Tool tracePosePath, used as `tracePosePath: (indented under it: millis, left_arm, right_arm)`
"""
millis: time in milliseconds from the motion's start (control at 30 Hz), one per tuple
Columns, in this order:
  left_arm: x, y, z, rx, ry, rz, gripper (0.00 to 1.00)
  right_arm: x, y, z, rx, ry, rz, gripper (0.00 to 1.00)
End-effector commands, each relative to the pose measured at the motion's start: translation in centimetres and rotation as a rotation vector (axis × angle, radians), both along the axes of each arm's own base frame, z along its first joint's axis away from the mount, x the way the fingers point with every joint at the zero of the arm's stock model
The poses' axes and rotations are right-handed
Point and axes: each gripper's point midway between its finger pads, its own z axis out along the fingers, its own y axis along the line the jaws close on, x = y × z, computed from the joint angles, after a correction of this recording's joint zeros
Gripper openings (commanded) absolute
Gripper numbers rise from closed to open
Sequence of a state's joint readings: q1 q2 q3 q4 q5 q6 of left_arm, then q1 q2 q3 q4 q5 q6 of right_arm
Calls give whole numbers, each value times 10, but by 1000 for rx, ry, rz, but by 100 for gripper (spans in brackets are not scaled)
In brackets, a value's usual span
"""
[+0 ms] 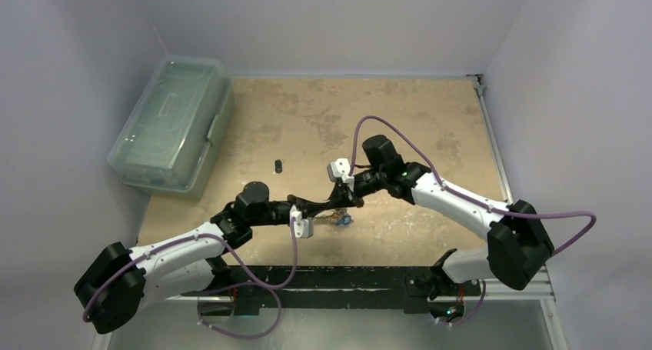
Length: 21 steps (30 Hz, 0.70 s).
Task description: Remove the keys from the keyring
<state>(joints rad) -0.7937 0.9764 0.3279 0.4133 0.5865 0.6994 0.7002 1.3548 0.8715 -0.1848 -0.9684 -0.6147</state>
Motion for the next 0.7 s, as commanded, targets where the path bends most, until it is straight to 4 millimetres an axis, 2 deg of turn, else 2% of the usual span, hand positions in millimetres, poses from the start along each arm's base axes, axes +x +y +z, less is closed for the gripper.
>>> tracePosePath:
  millis: [0, 133, 267, 500, 667]
  left_arm:
    - [-7, -7, 11, -19, -32, -60, 0]
    - [-13, -2, 11, 0, 27, -53, 0]
    - [-15, -2, 24, -47, 191, 4, 0]
    - [-12, -13, 47, -127, 458, 85, 0]
    - [-13, -18, 57, -156, 533, 87, 0]
  right_arm:
    - [2, 6, 21, 47, -46, 45, 0]
    - [14, 1, 27, 42, -72, 9, 0]
    - [31, -11, 28, 22, -117, -36, 0]
    - [36, -22, 20, -55, -197, -29, 0]
    - [36, -19, 18, -47, -202, -29, 0]
